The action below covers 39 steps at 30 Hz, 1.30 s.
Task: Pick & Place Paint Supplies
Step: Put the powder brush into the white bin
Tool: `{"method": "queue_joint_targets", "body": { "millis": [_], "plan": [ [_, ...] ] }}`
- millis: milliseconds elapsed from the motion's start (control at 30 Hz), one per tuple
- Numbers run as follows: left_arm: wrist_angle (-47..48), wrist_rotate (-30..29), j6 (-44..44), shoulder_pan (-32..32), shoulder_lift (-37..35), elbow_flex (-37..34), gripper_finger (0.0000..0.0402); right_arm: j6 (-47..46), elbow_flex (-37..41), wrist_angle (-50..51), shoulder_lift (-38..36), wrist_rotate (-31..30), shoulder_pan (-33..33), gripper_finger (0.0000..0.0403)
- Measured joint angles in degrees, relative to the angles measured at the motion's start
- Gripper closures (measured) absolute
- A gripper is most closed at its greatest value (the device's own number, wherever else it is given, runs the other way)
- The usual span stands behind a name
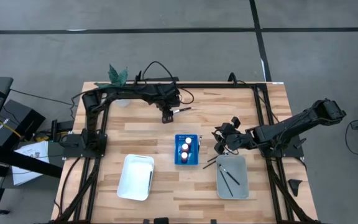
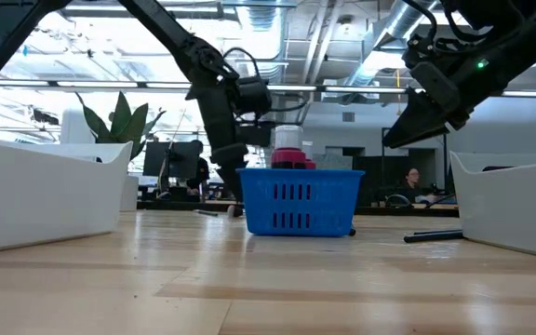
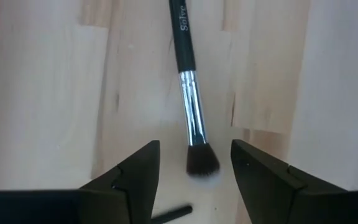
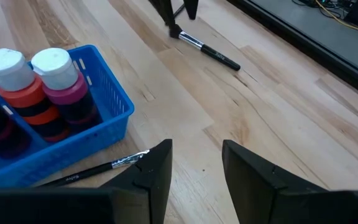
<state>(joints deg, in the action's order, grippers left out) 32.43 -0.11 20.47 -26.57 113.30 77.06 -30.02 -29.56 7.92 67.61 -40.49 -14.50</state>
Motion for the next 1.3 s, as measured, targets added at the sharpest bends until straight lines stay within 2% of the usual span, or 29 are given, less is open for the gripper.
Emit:
{"method": "queue_joint_targets", "body": {
  "millis": [167,267,400,567,733,1067,1300],
  "plan": [
    [0.1,0.4,-0.2,0.0,3.8,0.1,0.0213,-0.3,0.0,0.4,0.0,0.1,-0.1,0.0266],
    [-0.3,0.5,-0.4,0.0,4.8,0.2,0.0229,-0.5,0.0,0.7,0.0,0.1,-0.1,0.0266],
    [-0.1,0.4,-1.5,-0.2,4.8,0.2,0.0283,-0.5,0.0,0.7,0.0,0.1,-0.1,0.0266],
    [-0.2,0.5,-4.0,-0.8,4.8,0.2,0.0383,-0.5,0.0,0.7,0.0,0.1,-0.1,0.0266],
    [0.9,-0.2,-4.2,-0.4,3.5,0.0,0.0394,-0.4,0.0,0.7,0.0,0.1,-0.1,0.0266],
    [7.2,-0.8,-12.2,2.5,-9.2,-1.3,0.0399,0.0,0.0,1.4,0.0,-0.2,0.0,0.0266],
    [7.4,-0.7,-28.1,10.1,-23.9,-14.6,0.0399,-1.3,0.0,1.0,0.0,-4.1,0.0,0.0266]
  ]
}}
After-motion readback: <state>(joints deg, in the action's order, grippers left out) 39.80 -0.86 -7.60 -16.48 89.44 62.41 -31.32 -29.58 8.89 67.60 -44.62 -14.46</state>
